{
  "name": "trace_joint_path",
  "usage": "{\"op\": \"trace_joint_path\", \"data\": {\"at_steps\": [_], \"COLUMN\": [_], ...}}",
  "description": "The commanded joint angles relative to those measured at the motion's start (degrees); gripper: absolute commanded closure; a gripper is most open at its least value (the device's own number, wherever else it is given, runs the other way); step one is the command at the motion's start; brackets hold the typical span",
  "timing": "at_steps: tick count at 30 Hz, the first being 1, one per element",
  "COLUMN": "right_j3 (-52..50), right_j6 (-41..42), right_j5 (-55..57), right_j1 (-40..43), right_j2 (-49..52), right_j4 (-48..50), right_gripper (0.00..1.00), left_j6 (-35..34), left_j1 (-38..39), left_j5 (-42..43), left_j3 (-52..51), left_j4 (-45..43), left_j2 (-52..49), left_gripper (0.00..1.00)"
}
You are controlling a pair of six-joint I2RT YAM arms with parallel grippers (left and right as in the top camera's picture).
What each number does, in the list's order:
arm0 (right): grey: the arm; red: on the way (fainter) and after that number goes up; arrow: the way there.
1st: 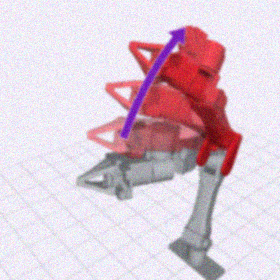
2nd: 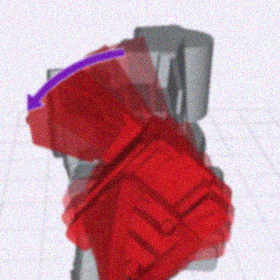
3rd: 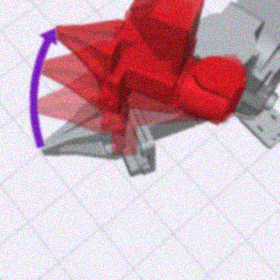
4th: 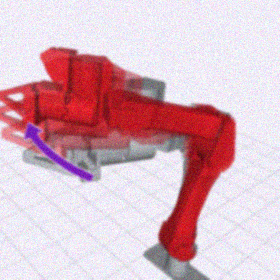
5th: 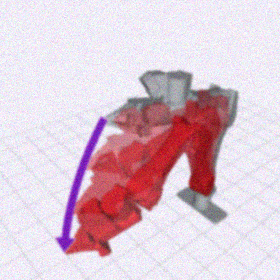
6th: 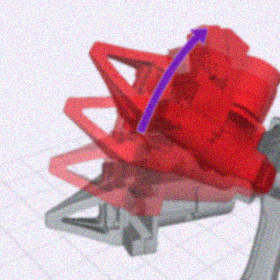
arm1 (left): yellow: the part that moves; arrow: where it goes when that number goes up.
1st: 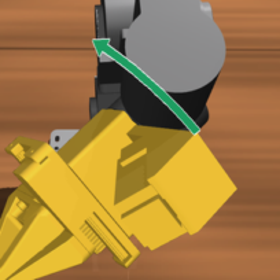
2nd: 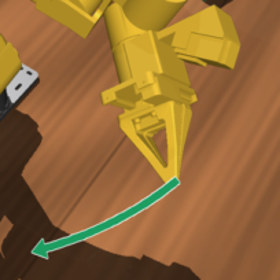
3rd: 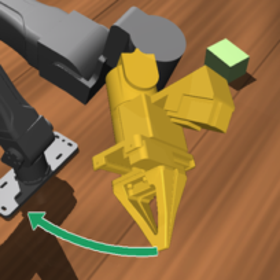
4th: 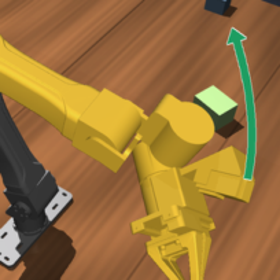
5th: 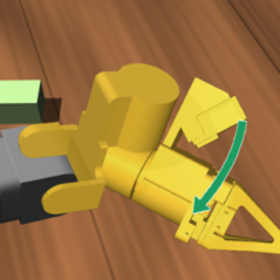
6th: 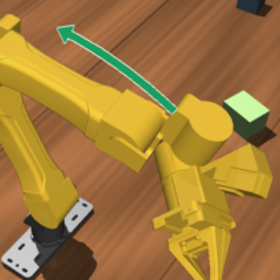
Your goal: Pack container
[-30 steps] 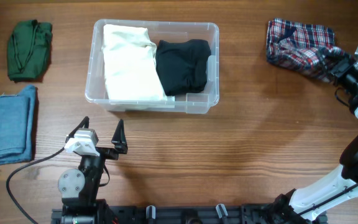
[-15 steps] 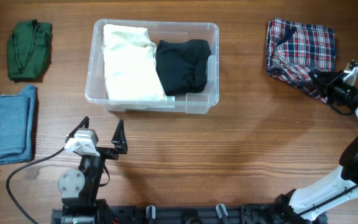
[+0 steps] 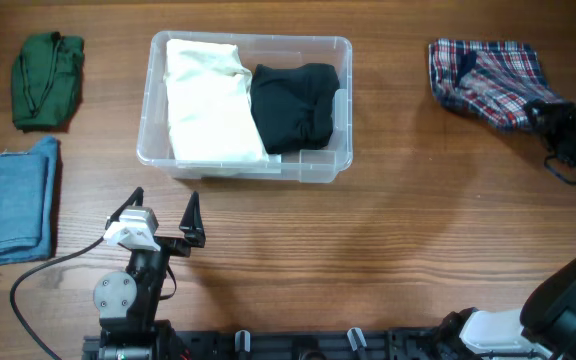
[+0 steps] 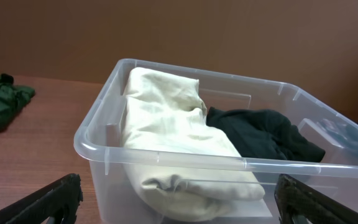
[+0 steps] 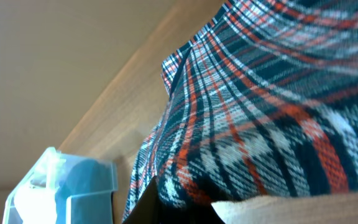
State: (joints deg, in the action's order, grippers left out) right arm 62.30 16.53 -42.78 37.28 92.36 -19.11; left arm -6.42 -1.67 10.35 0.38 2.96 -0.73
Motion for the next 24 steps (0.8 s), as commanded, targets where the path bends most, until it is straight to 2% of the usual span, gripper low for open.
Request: {"op": "trace_joint_path", "data": {"at_steps": [1, 15, 24], "right_j3": [0.48, 0.48, 0.48], "right_j6": [-1.55, -6.14, -7.56], "right_j5": [1.05, 5.33, 6.8], "right_j1": [-0.15, -0.13, -0.79], "right_j2": [-0.96, -3.34, -9.68], "right_j4": [-4.42, -17.86, -19.89], "right_gripper": [0.96, 0.96, 0.96], "left_j6": [-0.46, -0.46, -0.46], "left_j1": [-0.33, -0.33, -0.33], "left_j5": [-0.13, -0.13, -0.13], "left_j3": [-0.04, -0.04, -0.04], "left_j4": [0.48, 0.5, 0.5], "left_j2": [0.42, 0.42, 0.42], "left_gripper": [0.0, 0.0, 0.0]}}
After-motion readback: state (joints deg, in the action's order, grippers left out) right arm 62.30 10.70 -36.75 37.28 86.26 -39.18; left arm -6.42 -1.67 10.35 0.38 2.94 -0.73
